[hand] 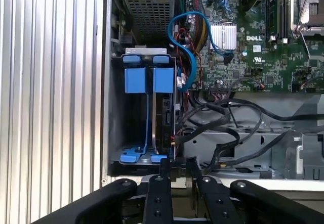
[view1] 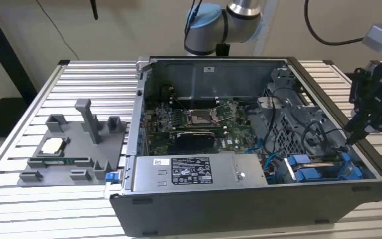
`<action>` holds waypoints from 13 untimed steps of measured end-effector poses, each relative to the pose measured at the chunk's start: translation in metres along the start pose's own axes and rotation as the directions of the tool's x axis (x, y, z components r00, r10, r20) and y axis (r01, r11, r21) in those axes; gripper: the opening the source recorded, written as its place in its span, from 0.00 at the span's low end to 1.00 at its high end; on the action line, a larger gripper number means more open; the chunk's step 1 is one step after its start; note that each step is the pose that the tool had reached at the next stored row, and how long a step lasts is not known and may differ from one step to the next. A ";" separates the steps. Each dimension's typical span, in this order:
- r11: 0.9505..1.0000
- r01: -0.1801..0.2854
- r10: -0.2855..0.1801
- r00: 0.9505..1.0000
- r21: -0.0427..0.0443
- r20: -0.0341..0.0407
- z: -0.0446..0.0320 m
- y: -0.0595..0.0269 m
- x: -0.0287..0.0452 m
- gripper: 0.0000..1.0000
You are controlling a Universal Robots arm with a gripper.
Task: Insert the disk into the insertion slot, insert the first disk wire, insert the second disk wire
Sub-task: 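Insert the second disk wire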
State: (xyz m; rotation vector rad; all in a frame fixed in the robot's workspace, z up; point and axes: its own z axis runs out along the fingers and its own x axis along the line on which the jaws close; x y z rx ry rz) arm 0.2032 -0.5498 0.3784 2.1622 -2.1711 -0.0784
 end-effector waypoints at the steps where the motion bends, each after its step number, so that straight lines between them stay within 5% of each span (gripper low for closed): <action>1: 1.000 0.000 0.000 1.000 0.000 0.002 0.0005 -0.0004 0.0013 0.27; 8: 1.000 -0.030 0.030 0.999 -0.001 0.020 0.0063 -0.0013 0.0041 0.27; 13: 0.999 -0.048 0.048 0.996 -0.004 0.073 0.0073 -0.0014 0.0041 0.27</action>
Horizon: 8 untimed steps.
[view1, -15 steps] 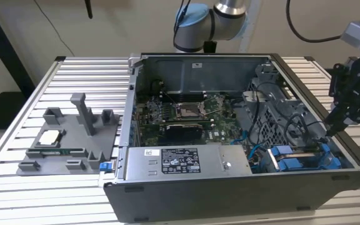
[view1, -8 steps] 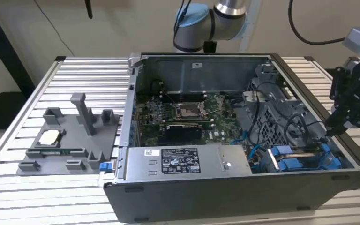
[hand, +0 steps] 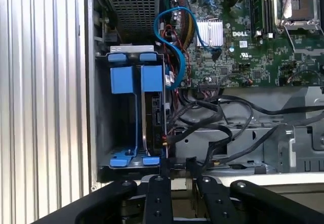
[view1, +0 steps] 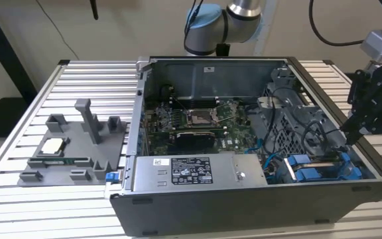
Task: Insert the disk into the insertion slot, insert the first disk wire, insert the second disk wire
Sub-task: 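Insert the second disk wire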
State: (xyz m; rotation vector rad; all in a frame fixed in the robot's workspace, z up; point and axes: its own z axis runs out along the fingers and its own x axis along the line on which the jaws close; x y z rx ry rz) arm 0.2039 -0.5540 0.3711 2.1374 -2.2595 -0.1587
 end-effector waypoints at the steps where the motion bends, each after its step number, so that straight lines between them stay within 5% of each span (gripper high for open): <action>1: 1.000 -0.002 0.002 1.000 0.000 0.010 0.0001 0.0000 0.0000 0.27; 2: 1.000 -0.004 0.004 1.000 -0.001 0.020 0.0003 0.0000 0.0002 0.25; 3: 1.000 -0.004 0.004 1.000 -0.002 0.023 0.0002 -0.0002 0.0010 0.25; 4: 1.000 -0.004 0.004 1.000 -0.006 0.023 0.0001 -0.0005 0.0018 0.18; 8: 0.999 -0.006 0.006 1.000 -0.032 0.021 -0.0027 -0.0016 0.0061 0.18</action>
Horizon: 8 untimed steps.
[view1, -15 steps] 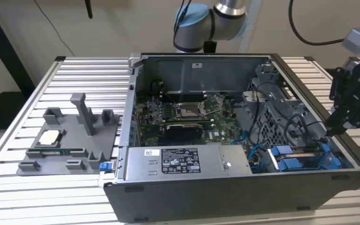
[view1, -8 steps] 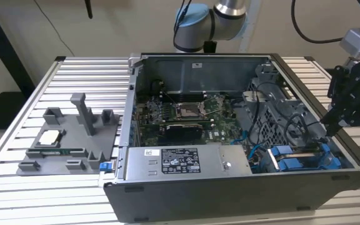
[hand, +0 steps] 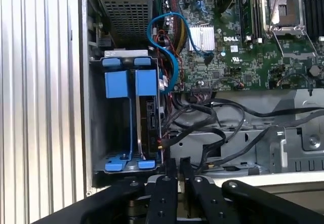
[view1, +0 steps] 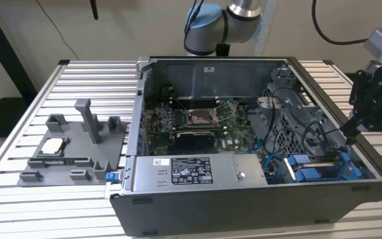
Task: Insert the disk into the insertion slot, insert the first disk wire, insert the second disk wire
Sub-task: 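Insert the second disk wire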
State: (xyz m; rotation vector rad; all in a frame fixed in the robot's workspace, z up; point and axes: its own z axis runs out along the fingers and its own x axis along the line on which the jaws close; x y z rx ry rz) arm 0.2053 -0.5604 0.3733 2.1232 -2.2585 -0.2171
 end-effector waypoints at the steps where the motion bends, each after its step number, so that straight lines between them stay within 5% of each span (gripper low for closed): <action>1: 1.000 0.000 0.000 1.000 -0.002 0.000 -0.0004 -0.0002 0.0011 0.18; 8: 1.000 -0.001 0.001 1.000 -0.006 0.000 0.0006 -0.0038 0.0156 0.32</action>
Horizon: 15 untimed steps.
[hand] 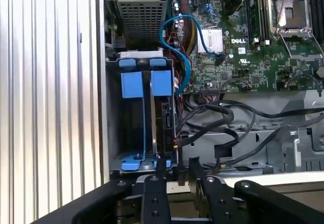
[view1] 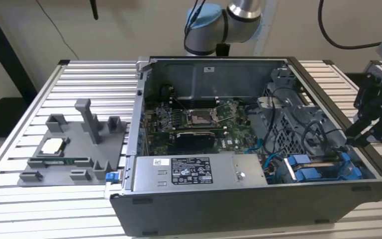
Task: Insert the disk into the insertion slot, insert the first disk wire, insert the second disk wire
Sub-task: 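Insert the second disk wire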
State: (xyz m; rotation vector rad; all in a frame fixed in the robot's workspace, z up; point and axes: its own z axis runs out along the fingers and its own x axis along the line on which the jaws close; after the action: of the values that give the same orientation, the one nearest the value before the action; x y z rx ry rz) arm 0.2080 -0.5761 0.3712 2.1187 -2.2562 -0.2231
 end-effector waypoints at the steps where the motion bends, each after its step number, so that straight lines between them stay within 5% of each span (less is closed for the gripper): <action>1: 1.000 -0.001 0.001 1.000 0.000 0.000 0.0017 -0.0005 0.0011 0.32; 3: 1.000 -0.001 0.001 1.000 0.000 0.008 0.0042 -0.0009 0.0016 0.32; 10: 1.000 0.002 -0.002 0.993 -0.007 0.122 0.0055 -0.0011 0.0017 0.32; 12: 1.000 0.003 -0.002 0.989 -0.009 0.150 0.0059 -0.0011 0.0021 0.29; 13: 1.000 0.003 -0.002 0.987 -0.009 0.160 0.0061 -0.0012 0.0027 0.22; 15: 1.000 0.003 -0.001 0.986 -0.010 0.167 0.0059 -0.0013 0.0046 0.22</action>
State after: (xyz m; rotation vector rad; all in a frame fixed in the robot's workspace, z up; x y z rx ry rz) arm 0.2082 -0.5803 0.3649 2.1736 -2.3352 -0.4271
